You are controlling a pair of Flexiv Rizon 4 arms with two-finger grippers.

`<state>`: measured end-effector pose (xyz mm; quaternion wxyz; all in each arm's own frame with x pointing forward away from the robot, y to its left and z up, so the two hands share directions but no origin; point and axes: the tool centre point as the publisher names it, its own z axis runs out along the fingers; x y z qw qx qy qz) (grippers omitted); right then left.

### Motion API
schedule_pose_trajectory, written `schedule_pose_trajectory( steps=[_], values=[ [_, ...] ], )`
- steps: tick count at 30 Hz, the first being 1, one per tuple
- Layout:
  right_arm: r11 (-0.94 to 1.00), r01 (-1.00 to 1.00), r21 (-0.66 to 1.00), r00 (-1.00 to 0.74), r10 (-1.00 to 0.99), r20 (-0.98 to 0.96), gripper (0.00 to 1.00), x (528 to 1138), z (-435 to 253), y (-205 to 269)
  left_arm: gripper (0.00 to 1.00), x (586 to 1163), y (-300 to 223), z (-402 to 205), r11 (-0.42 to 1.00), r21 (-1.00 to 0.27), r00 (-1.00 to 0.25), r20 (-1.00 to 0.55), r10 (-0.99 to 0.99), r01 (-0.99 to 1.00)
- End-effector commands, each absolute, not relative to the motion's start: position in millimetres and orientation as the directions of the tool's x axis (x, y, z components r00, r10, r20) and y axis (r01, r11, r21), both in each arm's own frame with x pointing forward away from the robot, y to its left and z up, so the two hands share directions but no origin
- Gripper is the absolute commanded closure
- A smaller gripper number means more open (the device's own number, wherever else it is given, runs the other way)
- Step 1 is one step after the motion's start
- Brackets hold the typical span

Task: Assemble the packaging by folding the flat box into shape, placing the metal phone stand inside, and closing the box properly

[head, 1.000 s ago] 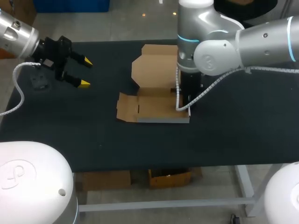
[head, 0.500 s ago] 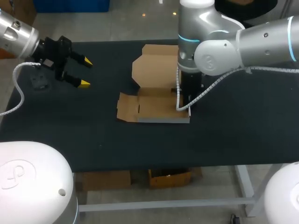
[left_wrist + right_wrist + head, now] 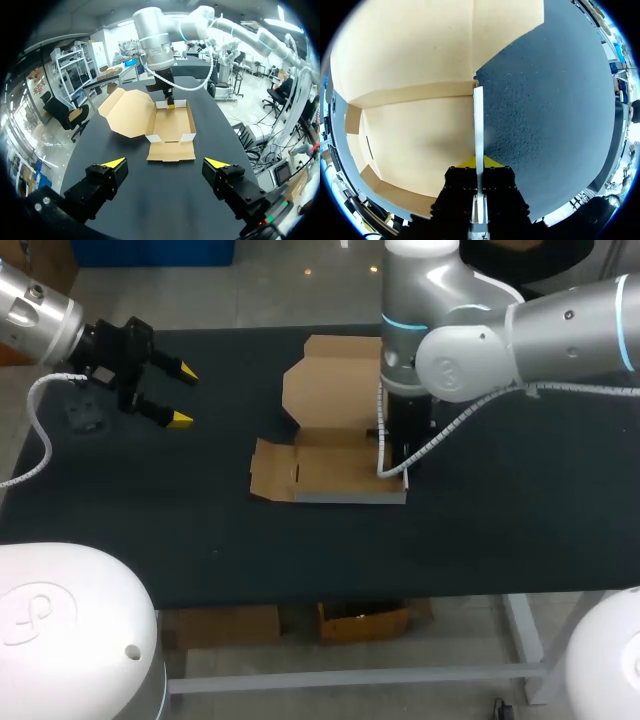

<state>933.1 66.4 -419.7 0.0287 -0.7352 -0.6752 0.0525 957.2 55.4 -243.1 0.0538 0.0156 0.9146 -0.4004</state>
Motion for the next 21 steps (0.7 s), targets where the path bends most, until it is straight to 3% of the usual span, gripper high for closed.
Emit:
schedule_pose_trajectory(
  steps=[1, 11, 21],
  values=[
    [-0.086, 0.990, -0.115, 0.082, 0.996, -0.038, 1.00, 933, -419, 66, 0.00, 957, 54, -242, 0.691, -0.723, -0.994, -0.095, -0.059, 0.028],
    [-0.086, 0.990, -0.115, 0.082, 0.996, -0.038, 1.00, 933, -419, 66, 0.00, 928, 49, -247, 0.678, -0.646, -0.887, -0.004, -0.462, -0.351],
    [-0.086, 0.990, -0.115, 0.082, 0.996, -0.038, 1.00, 933, -419, 66, 0.00, 919, 41, -274, 0.551, -0.599, -0.748, 0.127, -0.651, -0.581]
  ],
)
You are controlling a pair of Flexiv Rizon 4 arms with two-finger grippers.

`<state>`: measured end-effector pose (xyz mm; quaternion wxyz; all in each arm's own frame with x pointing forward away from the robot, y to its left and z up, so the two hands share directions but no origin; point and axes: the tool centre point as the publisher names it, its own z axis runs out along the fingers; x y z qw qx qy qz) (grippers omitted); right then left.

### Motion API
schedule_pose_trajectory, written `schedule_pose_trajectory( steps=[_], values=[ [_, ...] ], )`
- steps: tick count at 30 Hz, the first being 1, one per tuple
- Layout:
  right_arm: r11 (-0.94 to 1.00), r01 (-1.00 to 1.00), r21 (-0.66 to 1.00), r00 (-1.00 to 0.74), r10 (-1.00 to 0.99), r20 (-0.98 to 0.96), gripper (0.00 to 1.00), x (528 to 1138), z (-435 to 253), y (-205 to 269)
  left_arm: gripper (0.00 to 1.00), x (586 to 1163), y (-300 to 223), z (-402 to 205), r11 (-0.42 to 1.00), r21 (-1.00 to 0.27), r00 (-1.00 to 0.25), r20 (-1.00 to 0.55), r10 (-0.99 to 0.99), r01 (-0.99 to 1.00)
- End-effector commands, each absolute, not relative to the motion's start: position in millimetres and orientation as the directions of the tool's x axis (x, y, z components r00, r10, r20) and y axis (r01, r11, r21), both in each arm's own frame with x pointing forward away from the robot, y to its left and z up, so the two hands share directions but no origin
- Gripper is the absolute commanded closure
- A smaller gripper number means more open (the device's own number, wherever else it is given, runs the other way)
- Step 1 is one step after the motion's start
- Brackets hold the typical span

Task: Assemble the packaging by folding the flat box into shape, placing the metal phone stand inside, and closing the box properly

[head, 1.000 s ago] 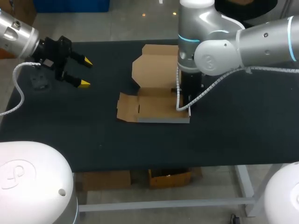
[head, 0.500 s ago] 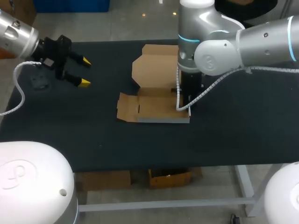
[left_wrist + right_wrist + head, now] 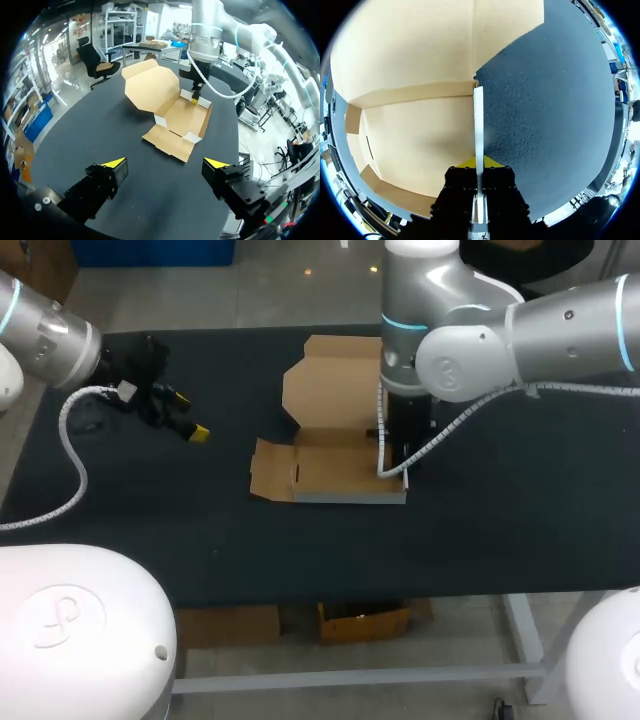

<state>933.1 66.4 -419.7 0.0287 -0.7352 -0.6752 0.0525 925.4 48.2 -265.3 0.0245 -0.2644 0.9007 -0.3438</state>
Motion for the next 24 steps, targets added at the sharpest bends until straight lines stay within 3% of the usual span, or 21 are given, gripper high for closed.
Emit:
schedule_pose_trajectory(
  steps=[1, 10, 24],
  values=[
    [-0.086, 0.990, -0.115, 0.082, 0.996, -0.038, 1.00, 933, -419, 66, 0.00, 919, 39, -276, 0.532, -0.592, -0.731, 0.149, -0.666, -0.605],
    [-0.086, 0.990, -0.115, 0.082, 0.996, -0.038, 1.00, 933, -419, 66, 0.00, 926, 31, -293, 0.366, -0.492, -0.550, 0.305, -0.777, -0.790],
    [-0.086, 0.990, -0.115, 0.082, 0.996, -0.038, 1.00, 933, -419, 66, 0.00, 928, 31, -295, 0.381, -0.469, -0.548, 0.296, -0.782, -0.797]
  ],
)
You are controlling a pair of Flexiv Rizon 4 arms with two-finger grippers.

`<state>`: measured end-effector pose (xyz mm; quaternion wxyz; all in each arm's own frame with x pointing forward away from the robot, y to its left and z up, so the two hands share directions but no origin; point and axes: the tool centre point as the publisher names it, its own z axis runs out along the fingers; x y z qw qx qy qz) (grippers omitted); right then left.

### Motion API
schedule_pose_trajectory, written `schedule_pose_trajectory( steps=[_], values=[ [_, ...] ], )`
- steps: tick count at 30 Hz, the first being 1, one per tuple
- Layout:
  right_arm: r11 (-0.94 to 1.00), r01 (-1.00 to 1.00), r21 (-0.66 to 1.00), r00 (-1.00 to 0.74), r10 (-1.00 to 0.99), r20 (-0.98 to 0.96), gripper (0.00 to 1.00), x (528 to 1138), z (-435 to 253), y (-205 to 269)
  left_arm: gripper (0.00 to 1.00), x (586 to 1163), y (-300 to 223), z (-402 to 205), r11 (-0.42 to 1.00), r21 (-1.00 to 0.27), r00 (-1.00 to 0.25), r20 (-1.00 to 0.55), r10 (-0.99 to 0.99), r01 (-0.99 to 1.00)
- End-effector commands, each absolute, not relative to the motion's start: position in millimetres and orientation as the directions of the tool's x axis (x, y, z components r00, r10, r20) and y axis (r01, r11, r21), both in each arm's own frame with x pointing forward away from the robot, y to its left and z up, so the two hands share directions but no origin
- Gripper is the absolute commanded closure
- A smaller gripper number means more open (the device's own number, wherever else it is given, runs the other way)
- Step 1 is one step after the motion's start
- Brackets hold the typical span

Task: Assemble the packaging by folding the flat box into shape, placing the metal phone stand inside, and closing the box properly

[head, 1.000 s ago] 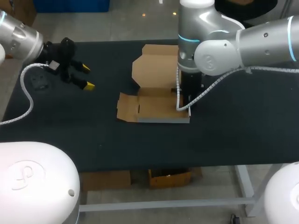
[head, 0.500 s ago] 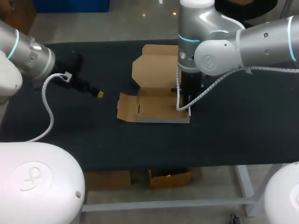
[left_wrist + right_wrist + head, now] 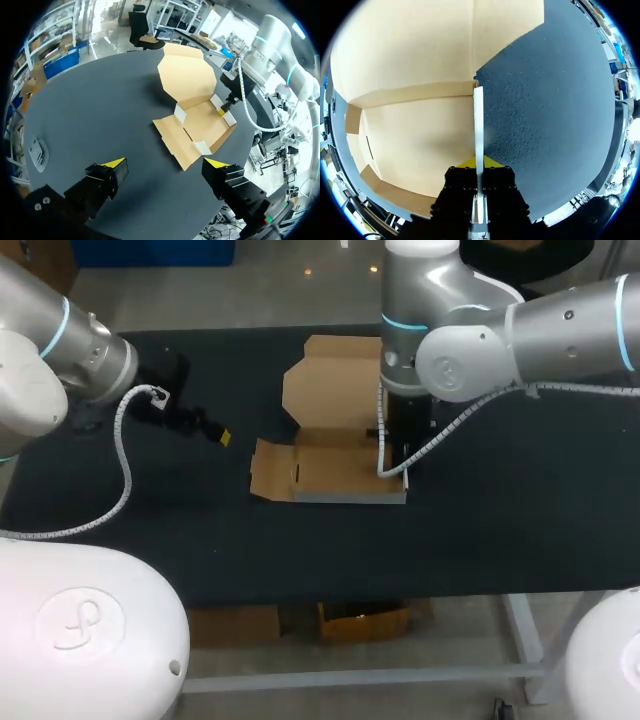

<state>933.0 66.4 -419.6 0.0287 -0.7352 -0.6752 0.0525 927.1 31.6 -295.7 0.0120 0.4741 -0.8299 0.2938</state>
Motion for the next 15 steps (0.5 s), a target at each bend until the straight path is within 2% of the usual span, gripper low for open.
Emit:
schedule_pose_trajectory(
  steps=[1, 4, 7, 15],
  values=[
    [-0.086, 0.990, -0.115, 0.082, 0.996, -0.038, 1.00, 933, -419, 66, 0.00, 928, 31, -295, 0.381, -0.469, -0.548, 0.296, -0.782, -0.797],
    [-0.086, 0.990, -0.115, 0.082, 0.996, -0.038, 1.00, 933, -419, 66, 0.00, 933, 28, -299, 0.256, -0.409, -0.414, 0.363, -0.835, -0.876],
    [-0.086, 0.990, -0.115, 0.082, 0.996, -0.038, 1.00, 933, -419, 66, 0.00, 939, 21, -309, 0.137, -0.296, -0.251, 0.390, -0.886, -0.945],
    [-0.086, 0.990, -0.115, 0.082, 0.996, -0.038, 1.00, 933, -419, 66, 0.00, 941, 17, -326, -0.039, -0.176, -0.062, 0.536, -0.842, -0.984]
  ],
)
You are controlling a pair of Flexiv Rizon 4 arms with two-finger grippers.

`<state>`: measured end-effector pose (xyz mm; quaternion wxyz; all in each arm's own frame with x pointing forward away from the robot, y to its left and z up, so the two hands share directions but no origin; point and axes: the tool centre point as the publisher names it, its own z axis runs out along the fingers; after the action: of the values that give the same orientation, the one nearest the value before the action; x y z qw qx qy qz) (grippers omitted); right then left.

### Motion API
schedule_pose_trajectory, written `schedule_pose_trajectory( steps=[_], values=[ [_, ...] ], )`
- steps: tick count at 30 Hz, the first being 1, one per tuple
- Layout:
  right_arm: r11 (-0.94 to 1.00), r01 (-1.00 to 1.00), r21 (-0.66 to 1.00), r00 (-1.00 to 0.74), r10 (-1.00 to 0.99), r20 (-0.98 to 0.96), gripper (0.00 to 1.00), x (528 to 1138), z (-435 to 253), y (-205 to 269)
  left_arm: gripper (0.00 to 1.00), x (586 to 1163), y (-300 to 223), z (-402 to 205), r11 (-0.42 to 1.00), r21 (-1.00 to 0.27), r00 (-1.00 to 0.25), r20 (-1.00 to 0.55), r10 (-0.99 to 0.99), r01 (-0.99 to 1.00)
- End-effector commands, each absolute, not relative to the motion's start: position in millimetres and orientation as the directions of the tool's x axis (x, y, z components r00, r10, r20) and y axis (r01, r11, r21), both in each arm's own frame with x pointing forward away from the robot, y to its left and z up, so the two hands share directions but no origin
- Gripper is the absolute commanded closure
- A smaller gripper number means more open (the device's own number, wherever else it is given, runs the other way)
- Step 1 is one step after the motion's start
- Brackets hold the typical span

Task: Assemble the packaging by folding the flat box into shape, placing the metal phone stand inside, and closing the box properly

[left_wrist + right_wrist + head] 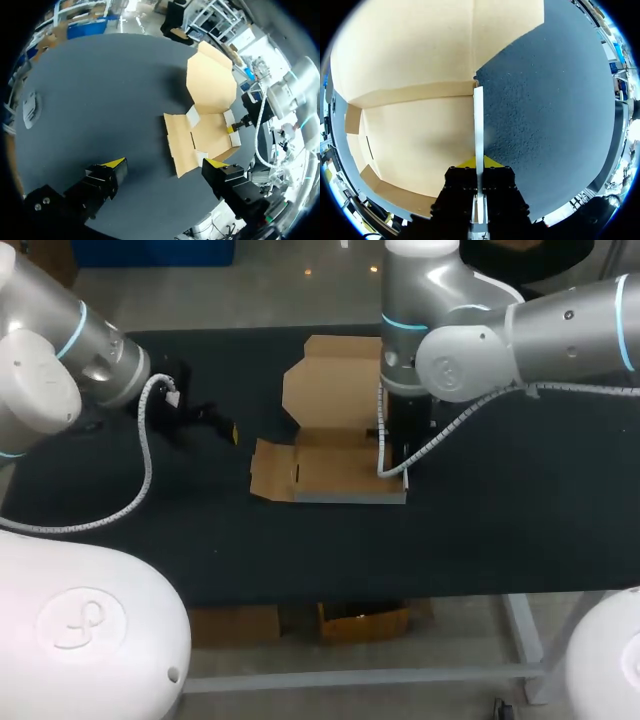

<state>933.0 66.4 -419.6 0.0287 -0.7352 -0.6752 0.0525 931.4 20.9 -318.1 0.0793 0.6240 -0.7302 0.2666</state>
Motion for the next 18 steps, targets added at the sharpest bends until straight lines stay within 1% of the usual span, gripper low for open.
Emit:
schedule_pose_trajectory(
  steps=[1, 2, 3, 5, 6, 10, 18],
  values=[
    [-0.086, 0.990, -0.115, 0.082, 0.996, -0.038, 1.00, 933, -419, 66, 0.00, 941, 17, -327, -0.057, -0.173, -0.048, 0.551, -0.833, -0.983],
    [-0.086, 0.990, -0.115, 0.082, 0.996, -0.038, 1.00, 933, -419, 66, 0.00, 940, 16, -329, -0.086, -0.151, -0.014, 0.567, -0.823, -0.985],
    [-0.086, 0.990, -0.115, 0.082, 0.996, -0.038, 1.00, 933, -419, 66, 0.00, 940, 15, -330, -0.083, -0.125, -0.008, 0.596, -0.803, -0.989],
    [-0.086, 0.990, -0.115, 0.082, 0.996, -0.038, 1.00, 933, -419, 66, 0.00, 938, 15, -333, -0.119, -0.110, 0.026, 0.616, -0.787, -0.987],
    [-0.086, 0.990, -0.115, 0.082, 0.996, -0.038, 1.00, 933, -419, 66, 0.00, 938, 14, -336, -0.115, -0.088, 0.032, 0.642, -0.766, -0.990],
    [-0.086, 0.990, -0.115, 0.082, 0.996, -0.038, 1.00, 933, -419, 66, 0.00, 939, 10, -343, -0.135, -0.072, 0.054, 0.663, -0.747, -0.988],
    [-0.086, 0.990, -0.115, 0.082, 0.996, -0.038, 1.00, 933, -419, 66, 0.00, 943, -2, -354, -0.112, -0.067, 0.038, 0.673, -0.739, -0.991]
  ],
)
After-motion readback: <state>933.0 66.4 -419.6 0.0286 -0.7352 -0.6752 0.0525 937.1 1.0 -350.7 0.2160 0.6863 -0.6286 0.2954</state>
